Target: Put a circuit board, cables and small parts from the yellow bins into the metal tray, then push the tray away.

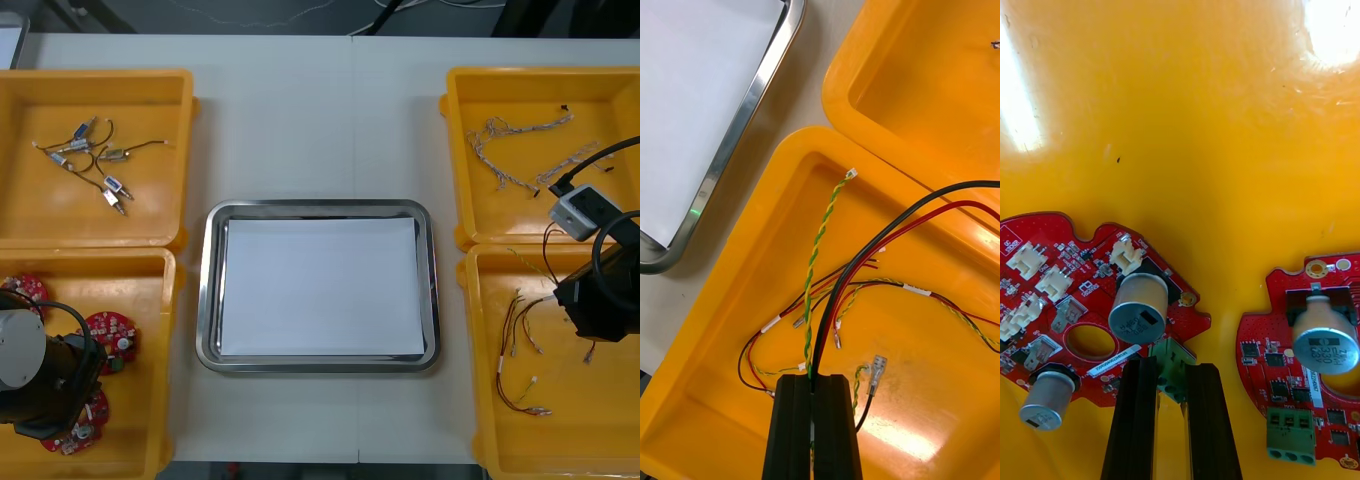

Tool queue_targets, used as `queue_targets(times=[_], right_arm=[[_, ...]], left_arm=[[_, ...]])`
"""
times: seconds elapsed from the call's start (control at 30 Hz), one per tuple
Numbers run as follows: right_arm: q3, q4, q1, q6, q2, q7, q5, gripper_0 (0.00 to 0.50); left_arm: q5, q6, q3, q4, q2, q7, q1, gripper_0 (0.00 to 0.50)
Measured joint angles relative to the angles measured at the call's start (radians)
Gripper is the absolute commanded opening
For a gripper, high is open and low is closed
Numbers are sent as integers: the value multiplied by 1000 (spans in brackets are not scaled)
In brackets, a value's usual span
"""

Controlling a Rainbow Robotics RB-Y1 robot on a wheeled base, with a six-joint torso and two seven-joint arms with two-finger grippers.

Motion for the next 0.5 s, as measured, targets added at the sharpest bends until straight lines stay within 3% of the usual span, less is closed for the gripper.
queue_targets(times=[0.5], right_arm=[[0, 0, 0, 0, 0, 0, 0, 0]], left_arm=[[-14, 25, 55, 0, 1, -34, -1, 0]])
